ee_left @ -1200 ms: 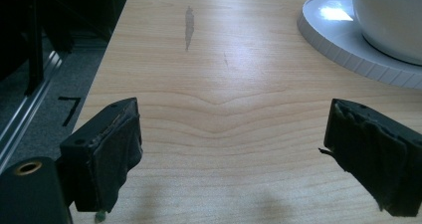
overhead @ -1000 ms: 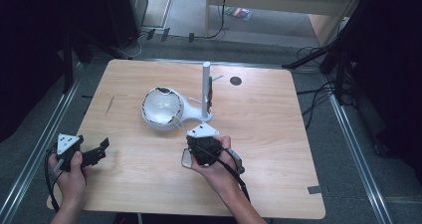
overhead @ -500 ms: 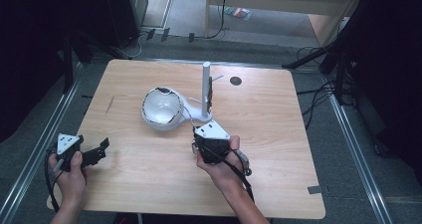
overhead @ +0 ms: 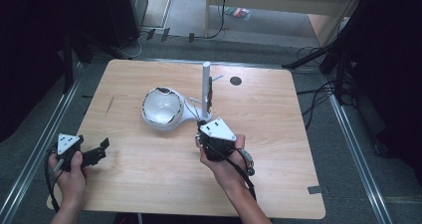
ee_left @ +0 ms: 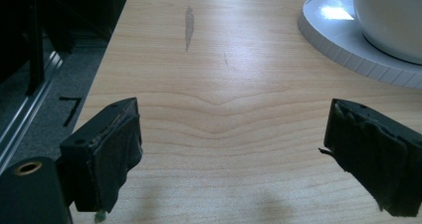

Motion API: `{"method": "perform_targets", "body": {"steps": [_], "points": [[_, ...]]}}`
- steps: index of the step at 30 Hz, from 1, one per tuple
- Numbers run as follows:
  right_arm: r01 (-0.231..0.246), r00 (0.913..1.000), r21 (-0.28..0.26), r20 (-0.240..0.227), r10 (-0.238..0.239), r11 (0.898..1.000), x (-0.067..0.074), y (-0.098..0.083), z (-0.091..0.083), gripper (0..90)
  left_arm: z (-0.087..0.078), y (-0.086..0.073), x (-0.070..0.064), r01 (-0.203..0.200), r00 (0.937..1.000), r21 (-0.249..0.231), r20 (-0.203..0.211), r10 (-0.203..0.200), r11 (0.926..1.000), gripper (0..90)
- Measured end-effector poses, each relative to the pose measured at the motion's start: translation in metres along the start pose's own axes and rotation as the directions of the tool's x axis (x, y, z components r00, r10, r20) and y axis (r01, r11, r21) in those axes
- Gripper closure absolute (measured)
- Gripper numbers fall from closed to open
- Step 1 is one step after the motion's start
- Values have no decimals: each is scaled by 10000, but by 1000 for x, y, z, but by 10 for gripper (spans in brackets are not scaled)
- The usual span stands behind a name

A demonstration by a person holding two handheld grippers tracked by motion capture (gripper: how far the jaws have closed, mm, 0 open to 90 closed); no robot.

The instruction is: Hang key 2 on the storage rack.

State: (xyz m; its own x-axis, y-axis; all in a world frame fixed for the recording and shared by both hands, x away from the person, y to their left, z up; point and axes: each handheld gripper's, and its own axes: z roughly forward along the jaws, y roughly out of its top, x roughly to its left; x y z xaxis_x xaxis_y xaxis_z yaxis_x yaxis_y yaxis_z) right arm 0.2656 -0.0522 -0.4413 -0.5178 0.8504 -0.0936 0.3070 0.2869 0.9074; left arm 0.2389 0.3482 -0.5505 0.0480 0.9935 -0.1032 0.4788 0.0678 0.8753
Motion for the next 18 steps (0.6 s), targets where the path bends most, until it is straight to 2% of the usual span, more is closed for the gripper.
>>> {"method": "perform_targets", "body": {"steps": [9, 18], "points": [[-3, 9991, -617, 415, 28, 9981, -4, 1, 0, 841, -1, 0, 0, -5, 10000, -40, -5, 5, 10000, 83], [-235, 9967, -844, 755, 299, 9962, -15, 0, 2, 841, -1, -1, 0, -10, 10000, -89, -9, 10, 10000, 83]]}}
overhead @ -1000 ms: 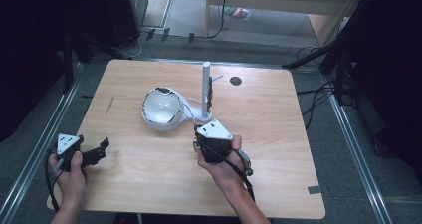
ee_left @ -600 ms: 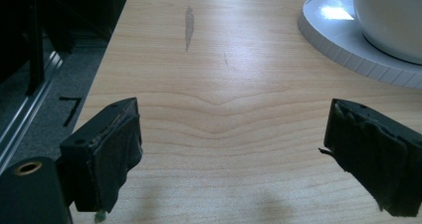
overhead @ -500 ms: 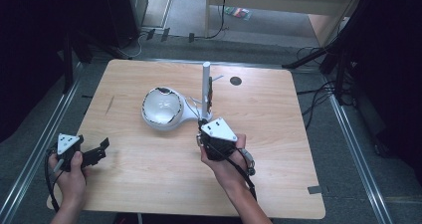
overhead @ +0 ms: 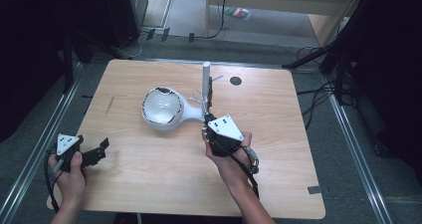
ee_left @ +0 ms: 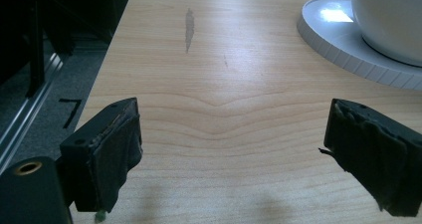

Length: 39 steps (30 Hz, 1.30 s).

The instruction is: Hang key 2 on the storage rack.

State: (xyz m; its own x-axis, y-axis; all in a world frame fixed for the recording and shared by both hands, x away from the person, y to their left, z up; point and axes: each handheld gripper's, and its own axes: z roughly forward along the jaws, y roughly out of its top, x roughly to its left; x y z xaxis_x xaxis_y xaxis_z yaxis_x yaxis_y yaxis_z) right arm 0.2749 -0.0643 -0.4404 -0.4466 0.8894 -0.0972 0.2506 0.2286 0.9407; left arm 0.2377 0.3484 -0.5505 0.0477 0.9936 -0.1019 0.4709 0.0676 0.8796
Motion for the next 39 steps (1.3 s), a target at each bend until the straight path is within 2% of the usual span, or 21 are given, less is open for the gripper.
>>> {"method": "perform_targets", "body": {"steps": [12, 39], "points": [[-170, 9995, 176, 261, 165, 9997, -10, -5, 7, 841, 0, 0, 0, 8, 10000, 7, 16, -8, 10000, 83], [-293, 9984, 1032, 512, 241, 9942, -18, -24, 30, 840, -1, 0, 0, -41, 10000, 55, 36, 41, 10000, 83]]}}
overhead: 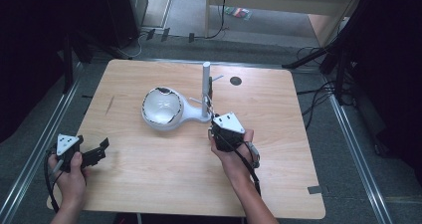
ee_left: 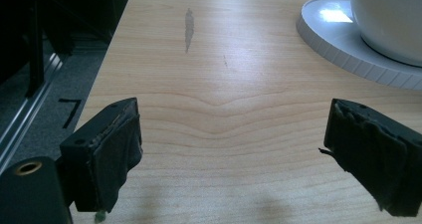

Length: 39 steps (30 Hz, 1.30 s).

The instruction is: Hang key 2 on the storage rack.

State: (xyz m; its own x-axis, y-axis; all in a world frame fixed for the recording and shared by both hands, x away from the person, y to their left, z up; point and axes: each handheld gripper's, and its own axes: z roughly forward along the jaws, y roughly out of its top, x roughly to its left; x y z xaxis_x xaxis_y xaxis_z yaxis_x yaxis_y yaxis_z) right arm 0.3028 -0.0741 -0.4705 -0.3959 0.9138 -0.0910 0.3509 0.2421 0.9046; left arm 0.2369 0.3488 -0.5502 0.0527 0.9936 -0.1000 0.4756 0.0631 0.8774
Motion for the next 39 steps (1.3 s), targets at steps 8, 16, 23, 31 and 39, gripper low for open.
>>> {"method": "perform_targets", "body": {"steps": [8, 16, 23, 31, 39], "points": [[-25, 9999, 108, 99, 24, 9999, -1, -1, 3, 900, 0, 0, 0, -13, 10000, -6, -9, 13, 10000, 83], [-142, 9998, -91, -148, 140, 9999, -5, -1, -1, 793, 1, 0, -1, -48, 10000, 70, -5, 48, 10000, 83], [-316, 9994, -1170, -163, 299, 9926, -15, 5, -7, 464, 1, 0, -1, -45, 10000, 71, -2, 45, 10000, 83], [-1289, 9915, -569, -223, 1279, 9900, -29, 10, -9, 148, 1, 0, 0, -2, 10000, 56, 1, 2, 10000, 83], [-612, 9977, -933, 220, 635, 9938, -41, -1, -26, 0, 2, 1, 0, -3, 10000, 72, 5, 3, 10000, 83]]}}
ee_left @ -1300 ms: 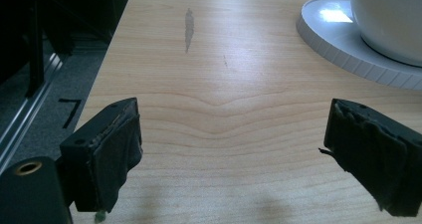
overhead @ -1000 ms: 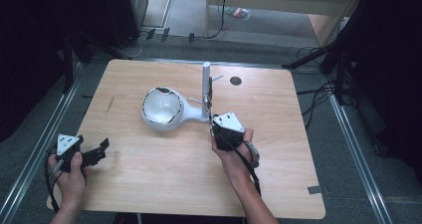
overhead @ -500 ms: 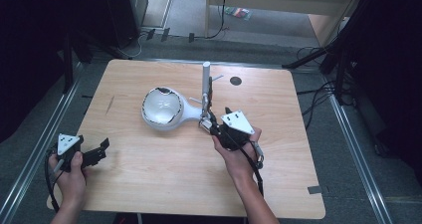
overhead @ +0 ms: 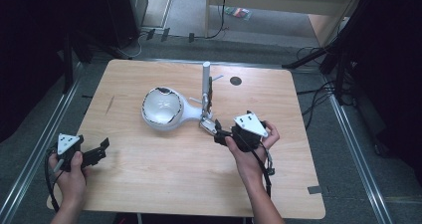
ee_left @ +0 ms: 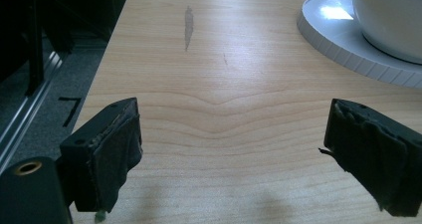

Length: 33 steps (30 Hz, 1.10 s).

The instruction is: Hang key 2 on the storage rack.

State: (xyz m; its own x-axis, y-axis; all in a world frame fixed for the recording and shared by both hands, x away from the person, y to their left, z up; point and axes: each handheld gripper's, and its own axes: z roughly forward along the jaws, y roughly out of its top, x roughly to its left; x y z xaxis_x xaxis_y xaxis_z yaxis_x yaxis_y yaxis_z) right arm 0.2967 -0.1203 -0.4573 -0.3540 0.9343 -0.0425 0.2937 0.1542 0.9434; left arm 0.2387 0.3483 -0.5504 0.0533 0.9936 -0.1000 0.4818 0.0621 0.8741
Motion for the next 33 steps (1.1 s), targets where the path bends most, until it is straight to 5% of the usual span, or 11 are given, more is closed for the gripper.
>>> {"method": "perform_targets", "body": {"steps": [17, 33], "points": [[-527, 9972, 282, 553, 511, 9982, -46, -31, -27, 0, -1, 0, 0, 0, 10000, -56, -41, 0, 10000, 83], [-341, 9919, 393, 1240, 290, 9986, -86, -59, -56, 0, -1, -1, -1, -63, 9999, -119, -80, 62, 9999, 83]]}}
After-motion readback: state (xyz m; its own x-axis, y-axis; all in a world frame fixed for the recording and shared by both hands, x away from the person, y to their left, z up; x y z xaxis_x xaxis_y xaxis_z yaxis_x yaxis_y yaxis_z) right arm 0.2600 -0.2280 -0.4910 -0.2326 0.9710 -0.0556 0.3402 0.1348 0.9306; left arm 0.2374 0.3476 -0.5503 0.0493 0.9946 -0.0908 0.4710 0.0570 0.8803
